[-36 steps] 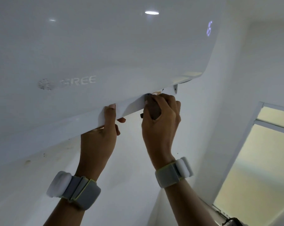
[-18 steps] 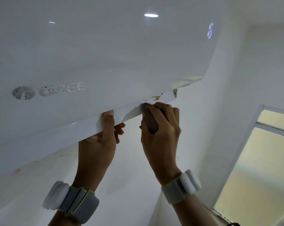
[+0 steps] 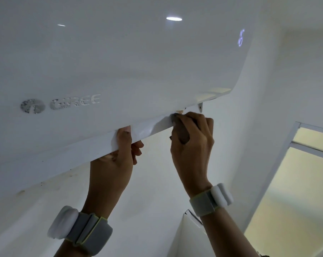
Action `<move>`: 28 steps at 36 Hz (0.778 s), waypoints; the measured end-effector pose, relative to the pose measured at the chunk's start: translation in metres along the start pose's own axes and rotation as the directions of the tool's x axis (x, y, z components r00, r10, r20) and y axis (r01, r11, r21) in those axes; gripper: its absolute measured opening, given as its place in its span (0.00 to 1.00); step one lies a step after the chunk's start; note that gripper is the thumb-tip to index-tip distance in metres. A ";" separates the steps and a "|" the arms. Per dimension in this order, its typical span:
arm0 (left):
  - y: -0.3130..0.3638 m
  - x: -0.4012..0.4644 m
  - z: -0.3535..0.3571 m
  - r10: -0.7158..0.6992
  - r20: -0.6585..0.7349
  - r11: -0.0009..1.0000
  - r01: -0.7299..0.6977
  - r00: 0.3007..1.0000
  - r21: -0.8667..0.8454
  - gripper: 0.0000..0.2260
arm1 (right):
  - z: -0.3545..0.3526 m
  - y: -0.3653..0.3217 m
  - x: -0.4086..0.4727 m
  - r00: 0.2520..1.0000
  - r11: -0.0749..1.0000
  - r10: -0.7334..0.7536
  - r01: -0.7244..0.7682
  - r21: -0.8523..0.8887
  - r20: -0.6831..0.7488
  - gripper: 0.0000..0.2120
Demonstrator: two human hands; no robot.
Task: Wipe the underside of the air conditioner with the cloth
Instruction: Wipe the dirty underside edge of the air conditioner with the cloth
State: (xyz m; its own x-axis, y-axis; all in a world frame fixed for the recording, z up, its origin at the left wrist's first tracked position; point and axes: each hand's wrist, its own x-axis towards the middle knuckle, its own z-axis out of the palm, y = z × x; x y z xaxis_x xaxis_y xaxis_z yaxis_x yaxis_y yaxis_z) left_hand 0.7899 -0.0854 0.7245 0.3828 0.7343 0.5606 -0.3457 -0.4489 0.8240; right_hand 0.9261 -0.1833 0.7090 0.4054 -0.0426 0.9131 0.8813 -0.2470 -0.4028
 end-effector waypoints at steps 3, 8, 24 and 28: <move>-0.001 0.000 0.001 -0.014 -0.006 1.000 0.014 1.000 -0.020 0.15 | 0.007 -0.013 0.007 0.999 0.999 0.034 -0.033 0.022 -0.034 0.10; -0.001 0.000 -0.001 -0.013 -0.011 1.000 0.013 1.000 -0.014 0.14 | -0.004 -0.018 -0.015 0.988 0.987 -0.149 0.147 0.063 0.028 0.08; 0.000 0.000 0.001 -0.024 -0.014 0.999 0.024 1.000 -0.028 0.15 | -0.002 0.008 -0.008 1.000 1.000 -0.003 0.002 -0.017 -0.007 0.08; 0.002 -0.003 0.004 -0.009 -0.018 0.999 0.008 1.000 -0.045 0.17 | 0.010 0.007 0.017 0.981 0.983 0.183 -0.183 -0.003 -0.064 0.11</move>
State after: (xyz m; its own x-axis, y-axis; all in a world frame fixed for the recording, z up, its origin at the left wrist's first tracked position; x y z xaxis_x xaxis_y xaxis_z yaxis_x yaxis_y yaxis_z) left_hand 0.7915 -0.0902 0.7252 0.3706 0.7469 0.5520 -0.3810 -0.4198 0.8238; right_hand 0.9413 -0.1763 0.7210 0.5432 -0.1490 0.8263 0.7914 -0.2377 -0.5632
